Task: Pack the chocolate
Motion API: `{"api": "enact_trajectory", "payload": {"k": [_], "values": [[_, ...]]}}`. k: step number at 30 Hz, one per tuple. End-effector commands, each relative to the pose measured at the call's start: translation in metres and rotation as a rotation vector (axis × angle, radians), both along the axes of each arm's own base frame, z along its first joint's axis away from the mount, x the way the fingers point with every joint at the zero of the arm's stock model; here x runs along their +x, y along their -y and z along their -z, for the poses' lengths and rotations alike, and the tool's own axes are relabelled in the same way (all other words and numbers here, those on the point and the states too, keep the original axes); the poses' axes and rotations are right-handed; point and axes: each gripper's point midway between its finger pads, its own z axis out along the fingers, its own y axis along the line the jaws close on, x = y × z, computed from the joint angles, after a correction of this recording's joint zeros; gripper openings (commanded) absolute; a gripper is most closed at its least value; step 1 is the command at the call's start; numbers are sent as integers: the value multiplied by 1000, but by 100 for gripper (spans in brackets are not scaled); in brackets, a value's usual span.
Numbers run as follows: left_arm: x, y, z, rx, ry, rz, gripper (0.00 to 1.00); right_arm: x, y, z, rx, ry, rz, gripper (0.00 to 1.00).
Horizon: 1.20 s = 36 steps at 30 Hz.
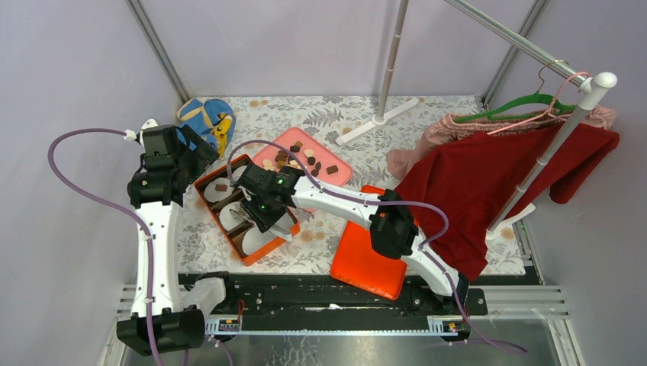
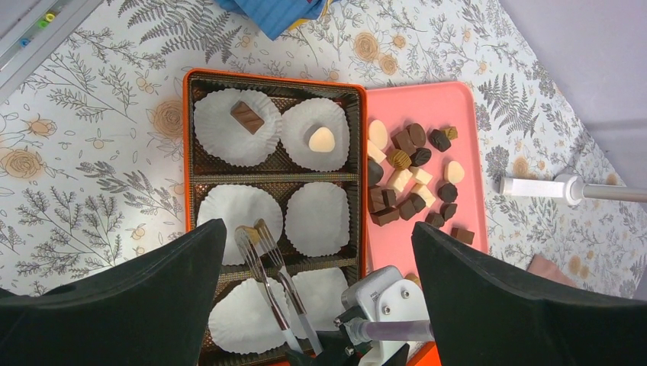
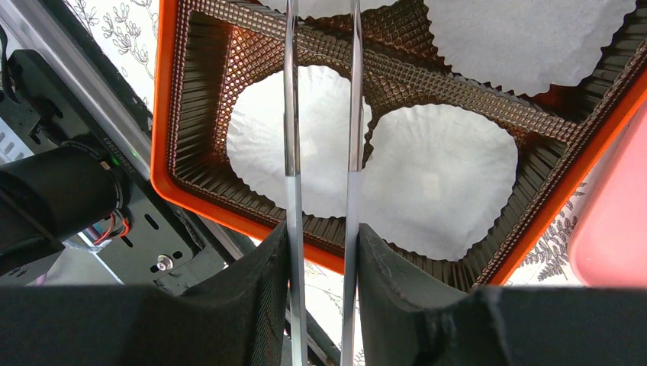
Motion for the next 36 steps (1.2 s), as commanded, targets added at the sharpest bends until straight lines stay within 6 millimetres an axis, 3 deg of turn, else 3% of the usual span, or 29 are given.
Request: {"api": "enact_trajectory", "payload": {"k": [1, 11, 17, 22, 25, 27, 30, 33, 36], "values": [[-4, -1, 1, 2, -2, -14, 99, -2, -15, -21, 74, -1, -15, 40], [-4, 0, 5, -4, -10, -15, 99, -3, -14, -21, 71, -3, -17, 44], [-3, 2, 7, -14, -12, -9, 99, -2, -15, -28, 91, 8, -8, 40], [2, 11, 0, -60, 10, 24, 99, 10, -19, -68, 157, 93, 11, 37], [5, 16, -11, -84, 38, 36, 99, 33, -11, -119, 272, 261, 95, 35], [7, 15, -17, -81, 53, 30, 99, 46, 3, -140, 348, 347, 157, 36], [7, 15, -18, -83, 56, 26, 99, 66, 38, -148, 351, 386, 261, 37], [8, 17, -15, -94, 55, 29, 99, 83, 77, -139, 261, 438, 342, 37], [8, 18, -12, -102, 58, 36, 99, 89, 116, -112, 170, 409, 390, 37]]}}
